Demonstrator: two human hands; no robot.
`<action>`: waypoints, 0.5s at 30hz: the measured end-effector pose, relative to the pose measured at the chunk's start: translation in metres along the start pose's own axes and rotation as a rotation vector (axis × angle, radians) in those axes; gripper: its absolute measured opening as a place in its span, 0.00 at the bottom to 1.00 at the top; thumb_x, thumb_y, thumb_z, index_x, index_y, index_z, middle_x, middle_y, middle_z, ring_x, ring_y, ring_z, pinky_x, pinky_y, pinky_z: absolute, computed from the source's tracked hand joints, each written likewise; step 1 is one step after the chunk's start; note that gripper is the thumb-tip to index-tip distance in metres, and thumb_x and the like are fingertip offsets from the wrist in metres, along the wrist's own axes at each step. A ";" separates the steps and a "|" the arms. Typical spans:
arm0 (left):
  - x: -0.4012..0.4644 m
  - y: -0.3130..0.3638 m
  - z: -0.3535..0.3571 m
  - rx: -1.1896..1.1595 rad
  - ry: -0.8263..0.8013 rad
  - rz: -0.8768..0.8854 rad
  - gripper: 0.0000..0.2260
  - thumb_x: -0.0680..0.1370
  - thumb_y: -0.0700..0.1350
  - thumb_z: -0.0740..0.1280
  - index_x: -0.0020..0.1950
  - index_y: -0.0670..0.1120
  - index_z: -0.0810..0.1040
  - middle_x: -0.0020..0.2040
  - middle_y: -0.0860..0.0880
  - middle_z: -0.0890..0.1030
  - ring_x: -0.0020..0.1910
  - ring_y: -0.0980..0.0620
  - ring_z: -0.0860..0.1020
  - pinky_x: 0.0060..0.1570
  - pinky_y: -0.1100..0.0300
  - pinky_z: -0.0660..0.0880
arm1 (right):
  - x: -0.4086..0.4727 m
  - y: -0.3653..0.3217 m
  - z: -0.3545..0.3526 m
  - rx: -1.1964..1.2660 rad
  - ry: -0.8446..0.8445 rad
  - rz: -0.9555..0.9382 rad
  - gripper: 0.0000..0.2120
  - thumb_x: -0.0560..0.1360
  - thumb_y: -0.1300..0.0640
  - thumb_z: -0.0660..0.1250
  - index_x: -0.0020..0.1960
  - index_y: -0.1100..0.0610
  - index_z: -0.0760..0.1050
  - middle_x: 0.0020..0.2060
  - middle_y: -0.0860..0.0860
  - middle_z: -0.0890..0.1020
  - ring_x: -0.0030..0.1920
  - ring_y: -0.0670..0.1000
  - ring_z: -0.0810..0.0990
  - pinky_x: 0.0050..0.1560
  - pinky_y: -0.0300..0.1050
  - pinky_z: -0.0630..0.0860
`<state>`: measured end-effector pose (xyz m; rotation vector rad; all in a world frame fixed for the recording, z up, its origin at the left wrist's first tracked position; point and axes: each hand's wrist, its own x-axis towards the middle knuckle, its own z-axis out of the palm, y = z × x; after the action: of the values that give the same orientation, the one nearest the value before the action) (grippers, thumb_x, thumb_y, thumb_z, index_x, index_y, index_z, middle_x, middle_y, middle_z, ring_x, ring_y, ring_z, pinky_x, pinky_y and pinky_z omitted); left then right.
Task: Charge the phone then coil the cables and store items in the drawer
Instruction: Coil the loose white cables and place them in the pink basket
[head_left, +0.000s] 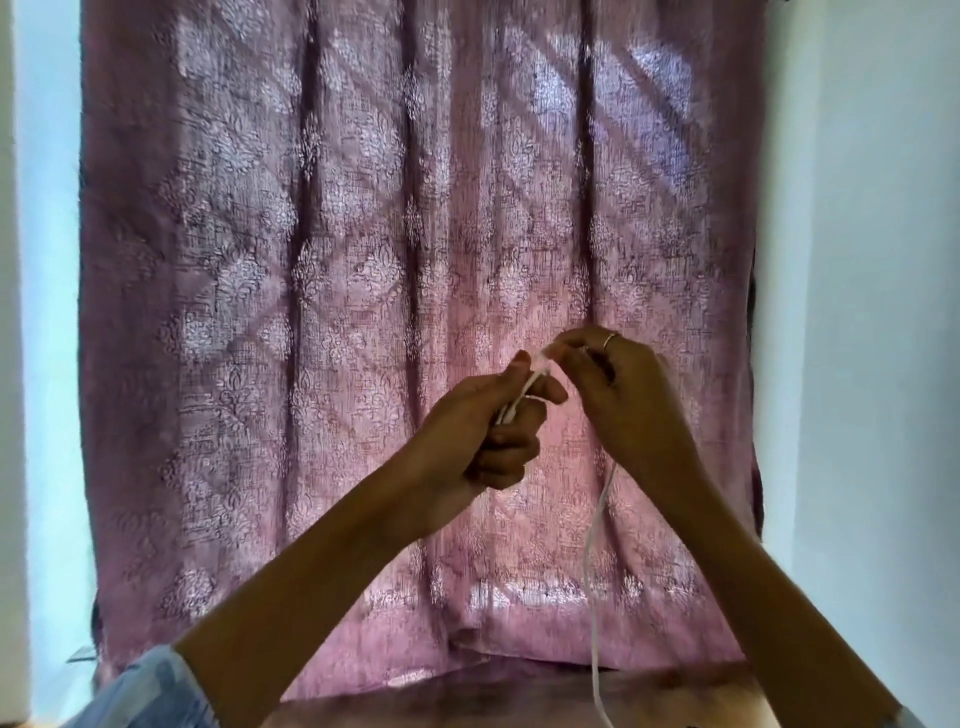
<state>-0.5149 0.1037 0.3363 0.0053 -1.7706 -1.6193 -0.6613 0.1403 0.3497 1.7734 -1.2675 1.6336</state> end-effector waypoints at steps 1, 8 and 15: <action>0.000 0.004 0.002 -0.093 -0.009 0.015 0.16 0.78 0.53 0.56 0.43 0.45 0.77 0.23 0.54 0.59 0.18 0.60 0.55 0.18 0.68 0.51 | -0.003 0.002 0.006 0.034 -0.032 0.021 0.11 0.77 0.49 0.61 0.47 0.53 0.79 0.28 0.50 0.78 0.26 0.45 0.72 0.29 0.39 0.68; 0.003 0.014 0.016 -0.411 -0.087 0.159 0.08 0.77 0.43 0.58 0.50 0.42 0.73 0.27 0.53 0.68 0.21 0.59 0.67 0.22 0.67 0.66 | -0.032 -0.010 0.042 0.436 -0.319 0.395 0.18 0.81 0.63 0.51 0.33 0.58 0.67 0.18 0.46 0.70 0.18 0.40 0.65 0.21 0.35 0.61; 0.009 0.042 0.006 -0.286 0.140 0.341 0.09 0.82 0.41 0.54 0.50 0.44 0.73 0.31 0.52 0.78 0.32 0.55 0.79 0.42 0.56 0.81 | -0.047 0.000 0.045 0.418 -0.681 0.431 0.14 0.83 0.55 0.51 0.44 0.57 0.71 0.21 0.45 0.69 0.18 0.42 0.60 0.19 0.35 0.58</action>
<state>-0.5051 0.1134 0.3770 -0.2939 -1.3381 -1.5627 -0.6318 0.1201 0.2959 2.6064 -1.7979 1.6564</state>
